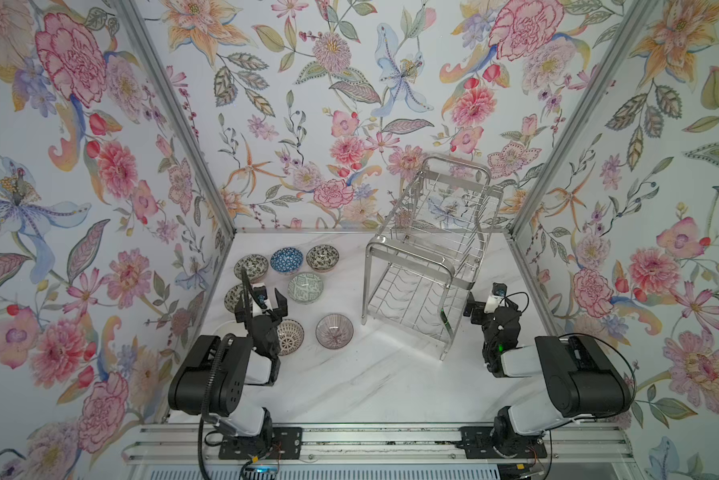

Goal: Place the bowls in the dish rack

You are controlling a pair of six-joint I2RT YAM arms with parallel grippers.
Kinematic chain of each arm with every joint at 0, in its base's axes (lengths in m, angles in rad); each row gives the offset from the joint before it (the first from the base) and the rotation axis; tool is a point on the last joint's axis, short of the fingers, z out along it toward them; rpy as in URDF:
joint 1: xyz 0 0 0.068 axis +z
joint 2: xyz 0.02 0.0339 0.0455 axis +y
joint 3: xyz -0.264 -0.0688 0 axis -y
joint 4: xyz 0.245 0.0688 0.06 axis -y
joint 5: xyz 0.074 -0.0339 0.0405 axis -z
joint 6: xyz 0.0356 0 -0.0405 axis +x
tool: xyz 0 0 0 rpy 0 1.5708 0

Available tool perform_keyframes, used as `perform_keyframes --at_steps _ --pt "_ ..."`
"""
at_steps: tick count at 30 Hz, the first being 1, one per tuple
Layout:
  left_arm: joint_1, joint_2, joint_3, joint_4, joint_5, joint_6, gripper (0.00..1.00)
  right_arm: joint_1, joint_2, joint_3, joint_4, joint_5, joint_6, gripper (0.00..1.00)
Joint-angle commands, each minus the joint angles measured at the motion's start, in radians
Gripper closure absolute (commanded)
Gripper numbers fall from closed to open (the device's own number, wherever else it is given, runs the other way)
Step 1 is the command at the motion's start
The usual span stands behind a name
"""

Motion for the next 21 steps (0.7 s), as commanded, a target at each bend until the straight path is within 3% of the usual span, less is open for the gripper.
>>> perform_keyframes --at_steps 1,21 --pt "-0.006 0.009 -0.002 0.025 0.002 0.008 0.01 -0.003 0.002 0.013 -0.004 -0.010 0.002 0.01" --pt "-0.006 0.008 -0.004 0.025 -0.001 0.008 0.01 -0.006 0.001 0.016 -0.008 -0.016 0.004 0.01"
